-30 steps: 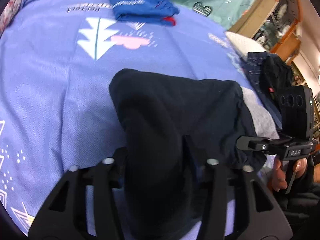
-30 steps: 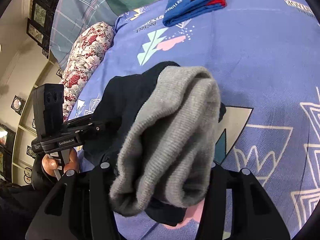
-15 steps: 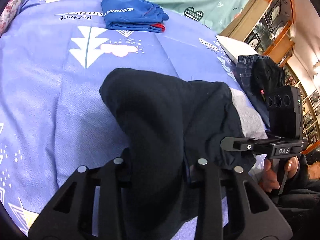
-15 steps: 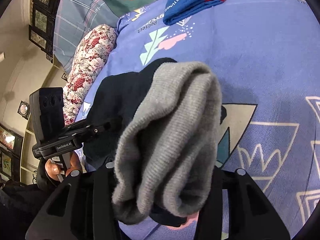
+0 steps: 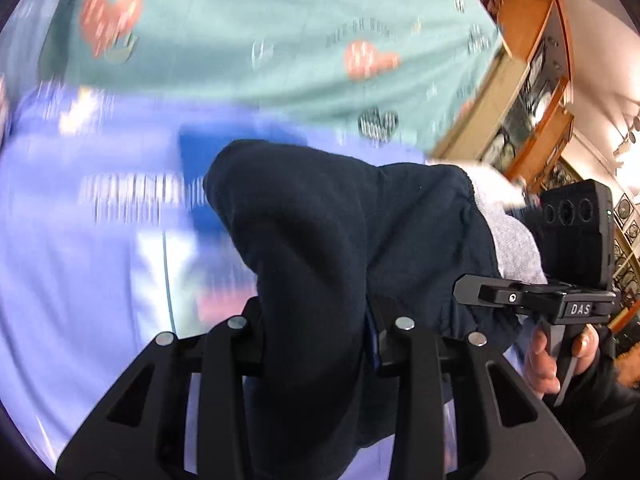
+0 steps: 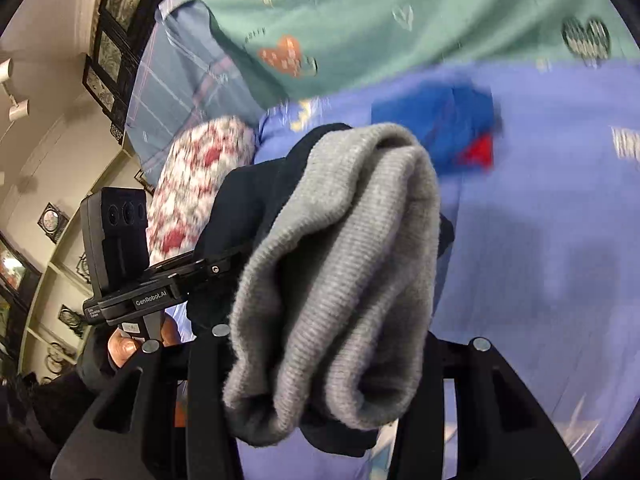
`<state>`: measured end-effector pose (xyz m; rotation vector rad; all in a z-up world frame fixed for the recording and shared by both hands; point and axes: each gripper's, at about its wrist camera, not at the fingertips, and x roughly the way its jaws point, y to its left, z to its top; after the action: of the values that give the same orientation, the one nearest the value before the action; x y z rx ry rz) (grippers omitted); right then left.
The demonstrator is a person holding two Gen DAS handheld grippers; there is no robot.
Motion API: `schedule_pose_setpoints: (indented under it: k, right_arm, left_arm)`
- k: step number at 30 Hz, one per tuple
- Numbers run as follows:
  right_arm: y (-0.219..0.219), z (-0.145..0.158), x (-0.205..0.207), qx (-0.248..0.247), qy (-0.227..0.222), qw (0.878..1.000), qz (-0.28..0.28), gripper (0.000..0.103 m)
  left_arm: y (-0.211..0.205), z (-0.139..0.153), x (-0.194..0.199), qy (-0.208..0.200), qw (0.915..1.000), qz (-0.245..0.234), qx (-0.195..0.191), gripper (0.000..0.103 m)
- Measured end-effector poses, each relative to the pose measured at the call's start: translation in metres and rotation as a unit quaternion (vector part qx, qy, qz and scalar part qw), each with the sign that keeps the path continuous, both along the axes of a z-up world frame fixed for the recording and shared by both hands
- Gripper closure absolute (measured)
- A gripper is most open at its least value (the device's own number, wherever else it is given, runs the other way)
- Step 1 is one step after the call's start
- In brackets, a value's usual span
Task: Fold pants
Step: 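Place the bundle on the folded blue garment stack and open both grippers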
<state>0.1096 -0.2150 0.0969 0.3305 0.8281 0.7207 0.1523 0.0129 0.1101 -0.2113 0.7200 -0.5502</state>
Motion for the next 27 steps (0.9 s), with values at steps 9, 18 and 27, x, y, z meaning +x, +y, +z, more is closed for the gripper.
schedule_pose_setpoints:
  k: [9,18,27]
  right_arm:
    - [0.019,0.003,0.217,-0.089,-0.04,0.986,-0.132,0.025]
    - [0.015,-0.029,0.185,-0.146,-0.087,0.964,-0.203,0.031]
    - [0.001,0.0,-0.042,-0.214,-0.176,0.944,-0.18,0.001]
  left_arm:
    - [0.004,-0.055,0.219,0.048,0.9947,0.091,0.0,0.027]
    - [0.055,-0.039,0.161,0.005,0.9846,0.175,0.005,0.009]
    - [0.029,-0.027,-0.084,-0.123,0.9676,0.166,0.145,0.002]
